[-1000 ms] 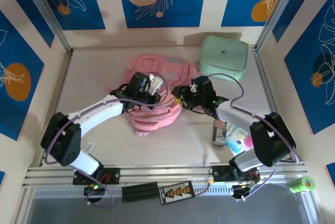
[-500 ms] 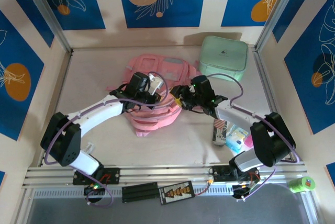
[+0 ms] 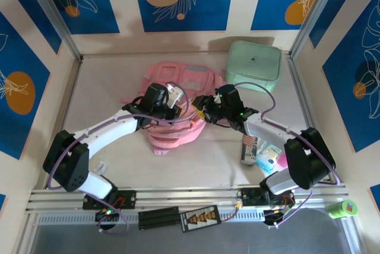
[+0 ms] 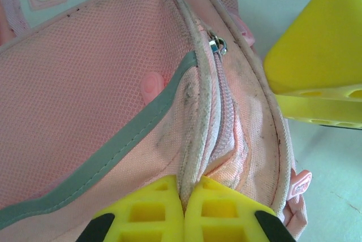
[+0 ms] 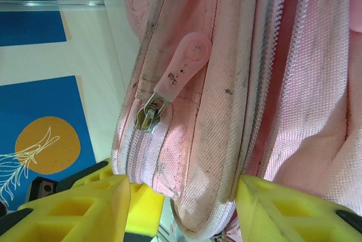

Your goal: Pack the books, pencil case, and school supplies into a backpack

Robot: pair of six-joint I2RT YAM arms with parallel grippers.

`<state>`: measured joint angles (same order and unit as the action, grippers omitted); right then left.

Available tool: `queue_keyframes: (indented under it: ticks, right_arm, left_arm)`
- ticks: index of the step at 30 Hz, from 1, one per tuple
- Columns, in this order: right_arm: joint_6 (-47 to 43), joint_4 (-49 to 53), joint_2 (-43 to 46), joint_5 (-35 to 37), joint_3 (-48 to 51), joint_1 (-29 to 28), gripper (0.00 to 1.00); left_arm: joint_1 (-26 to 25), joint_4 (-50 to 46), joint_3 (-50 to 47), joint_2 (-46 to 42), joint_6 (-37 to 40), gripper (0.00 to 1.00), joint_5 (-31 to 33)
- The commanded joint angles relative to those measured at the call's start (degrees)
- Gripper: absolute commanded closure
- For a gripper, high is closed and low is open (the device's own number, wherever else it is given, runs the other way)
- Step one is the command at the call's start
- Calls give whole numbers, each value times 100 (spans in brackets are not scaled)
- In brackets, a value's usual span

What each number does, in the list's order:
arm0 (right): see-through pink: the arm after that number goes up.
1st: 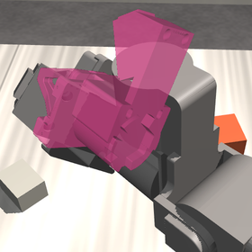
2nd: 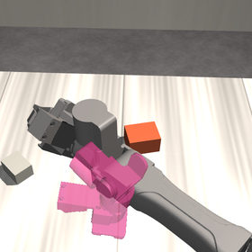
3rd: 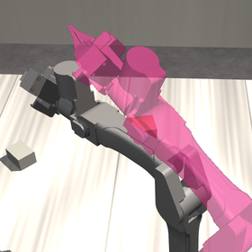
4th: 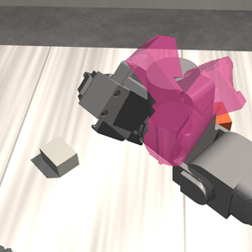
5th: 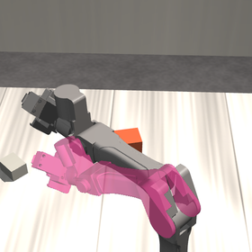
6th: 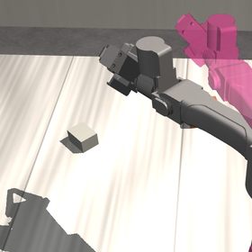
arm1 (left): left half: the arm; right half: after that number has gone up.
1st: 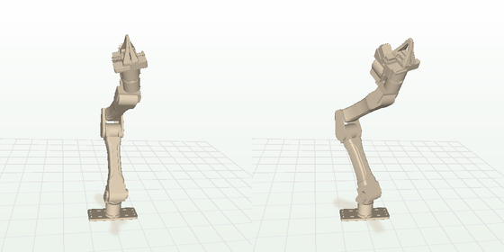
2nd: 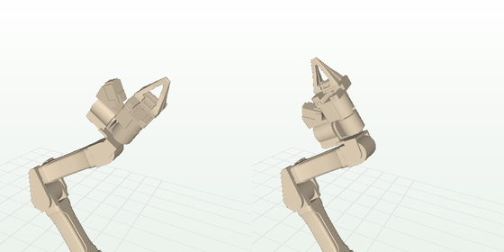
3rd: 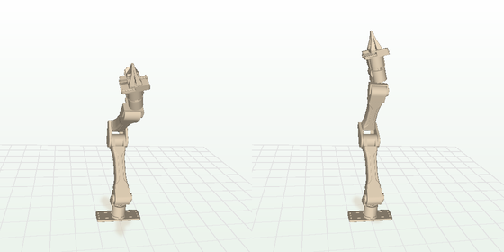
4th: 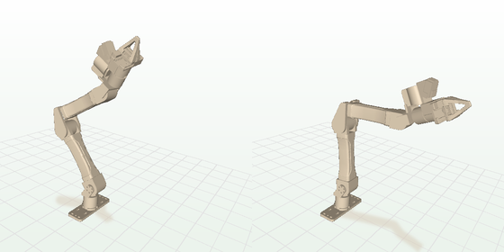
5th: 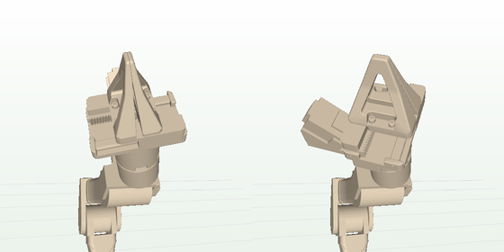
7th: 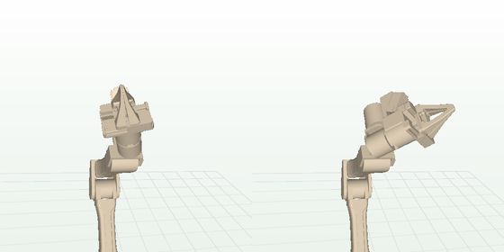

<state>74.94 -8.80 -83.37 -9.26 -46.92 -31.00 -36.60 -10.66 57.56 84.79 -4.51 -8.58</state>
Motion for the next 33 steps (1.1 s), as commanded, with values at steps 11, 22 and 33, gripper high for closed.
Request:
queue_keyframes:
  ticks: [11, 22, 33]
  right_arm:
    - [296, -128, -571, -597, -574, 7, 36]
    - [497, 444, -1130, -961, -1191, 7, 44]
    - [214, 260, -1165, -1143, -1286, -19, 77]
  left_arm:
    - [-13, 211, 0, -202, 7, 99, -796]
    - [-11, -334, -140, -550, 168, 78, -531]
    - [-333, -1063, -323, -1200, -2215, 49, 305]
